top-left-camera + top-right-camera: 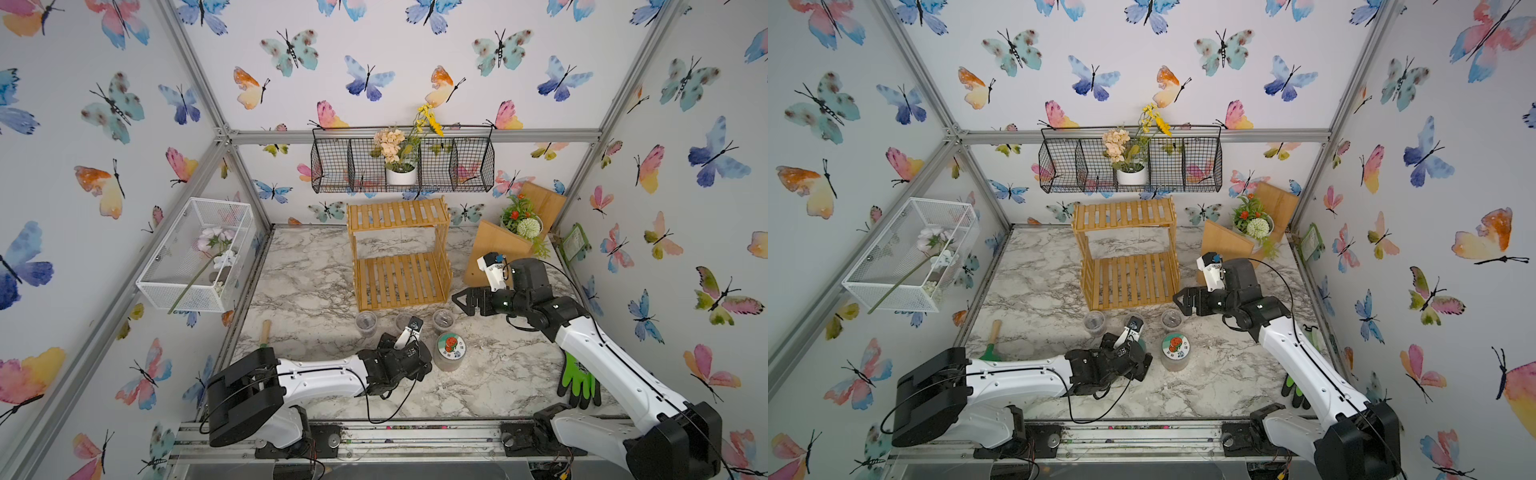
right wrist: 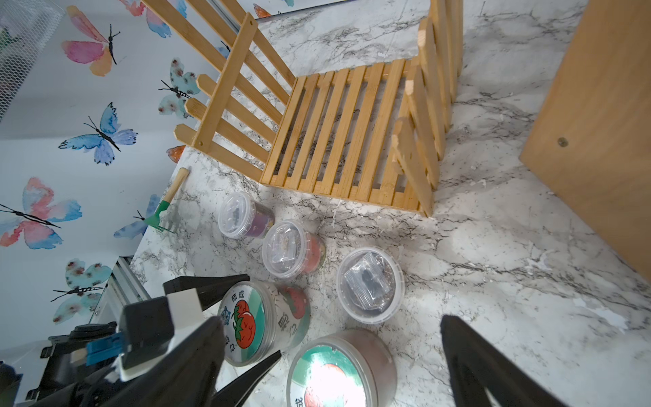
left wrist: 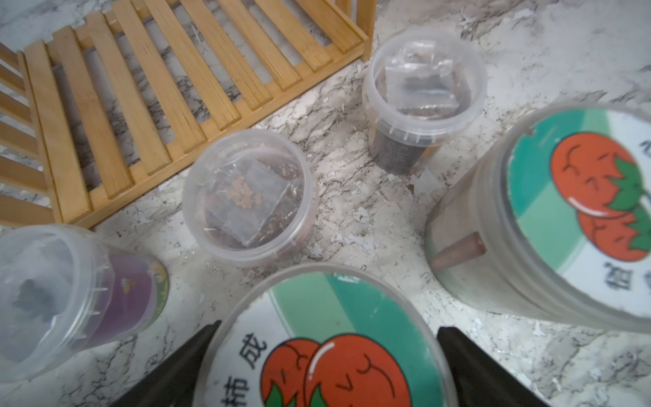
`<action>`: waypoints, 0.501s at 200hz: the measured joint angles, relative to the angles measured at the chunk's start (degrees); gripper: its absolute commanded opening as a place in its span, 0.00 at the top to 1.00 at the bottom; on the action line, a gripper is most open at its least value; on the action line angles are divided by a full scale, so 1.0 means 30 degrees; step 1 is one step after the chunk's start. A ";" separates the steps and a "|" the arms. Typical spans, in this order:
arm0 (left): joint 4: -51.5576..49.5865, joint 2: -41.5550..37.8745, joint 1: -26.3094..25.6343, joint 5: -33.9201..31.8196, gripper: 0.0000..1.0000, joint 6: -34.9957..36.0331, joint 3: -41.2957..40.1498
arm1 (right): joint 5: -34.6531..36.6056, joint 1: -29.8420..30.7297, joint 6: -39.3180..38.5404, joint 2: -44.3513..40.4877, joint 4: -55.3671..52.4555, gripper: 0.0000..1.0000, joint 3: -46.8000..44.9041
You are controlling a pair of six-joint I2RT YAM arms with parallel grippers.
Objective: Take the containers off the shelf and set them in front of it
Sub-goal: Place the container at the center of the board.
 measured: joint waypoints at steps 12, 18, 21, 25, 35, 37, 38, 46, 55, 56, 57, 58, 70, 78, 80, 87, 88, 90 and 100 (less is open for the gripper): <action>-0.0481 -0.0517 -0.0102 -0.0240 0.01 0.0117 0.0423 | 0.0036 0.0000 -0.0066 0.0000 0.0015 0.02 0.0000; -0.0852 -0.0911 -0.0175 -0.0321 0.01 0.0175 0.0845 | 0.0051 0.0000 -0.0102 0.0007 0.0007 0.02 0.0007; -0.0933 -0.1020 -0.0182 -0.0335 0.01 0.0189 0.0940 | 0.0073 0.0000 -0.0153 0.0022 0.0015 0.02 0.0007; -0.1129 -0.1268 -0.0182 -0.0386 0.01 0.0233 0.1217 | 0.0131 0.0000 -0.0211 0.0044 0.0007 0.02 0.0015; -0.1421 -0.1785 -0.0197 -0.0736 0.01 0.0372 0.1683 | 0.0299 0.0000 -0.0357 0.0138 -0.0007 0.02 0.0095; -0.1457 -0.1865 -0.0204 -0.0823 0.01 0.0430 0.1763 | 0.0335 0.0000 -0.0372 0.0168 -0.0007 0.02 0.0117; -0.1515 -0.2018 -0.0219 -0.0889 0.01 0.0444 0.1851 | 0.0350 0.0000 -0.0379 0.0175 -0.0007 0.02 0.0124; -0.1661 -0.2419 -0.0233 -0.1151 0.01 0.0546 0.2091 | 0.0576 0.0000 -0.0532 0.0284 -0.0022 0.02 0.0240; -0.1858 -0.2943 -0.0233 -0.1552 0.01 0.0780 0.2310 | 0.0845 0.0000 -0.0721 0.0386 -0.0036 0.02 0.0437; -0.1858 -0.3016 -0.0233 -0.1610 0.01 0.0765 0.2331 | 0.0889 0.0000 -0.0736 0.0408 -0.0022 0.02 0.0474; -0.1858 -0.3016 -0.0233 -0.1610 0.01 0.0765 0.2331 | 0.0933 -0.0007 -0.0780 0.0423 -0.0022 0.02 0.0503; -0.1909 -0.3118 -0.0226 -0.1727 0.01 0.0852 0.2368 | 0.0976 -0.0007 -0.0809 0.0423 -0.0007 0.02 0.0525; -0.2127 -0.3832 0.0058 -0.2171 0.01 0.1115 0.2448 | 0.1362 -0.0175 -0.1064 0.0444 0.0051 0.02 0.0772; -0.2310 -0.4350 0.0510 -0.2317 0.01 0.1239 0.2433 | 0.1545 -0.0306 -0.1180 0.0437 0.0153 0.02 0.0845; -0.2331 -0.4415 0.0597 -0.2324 0.01 0.1268 0.2419 | 0.1625 -0.0408 -0.1217 0.0430 0.0219 0.02 0.0882; -0.2353 -0.4903 0.1231 -0.2477 0.01 0.1413 0.2295 | 0.1836 -0.0619 -0.1355 0.0430 0.0386 0.02 0.0947; -0.2361 -0.4998 0.1341 -0.2528 0.01 0.1457 0.2266 | 0.1836 -0.0619 -0.1355 0.0430 0.0386 0.02 0.0947; -0.2353 -0.5122 0.1494 -0.2557 0.01 0.1537 0.2222 | 0.1938 -0.0729 -0.1377 0.0430 0.0466 0.02 0.0954; -0.2295 -0.5821 0.2353 -0.2725 0.01 0.1785 0.1894 | 0.2222 -0.1056 -0.1523 0.0393 0.0729 0.02 0.0954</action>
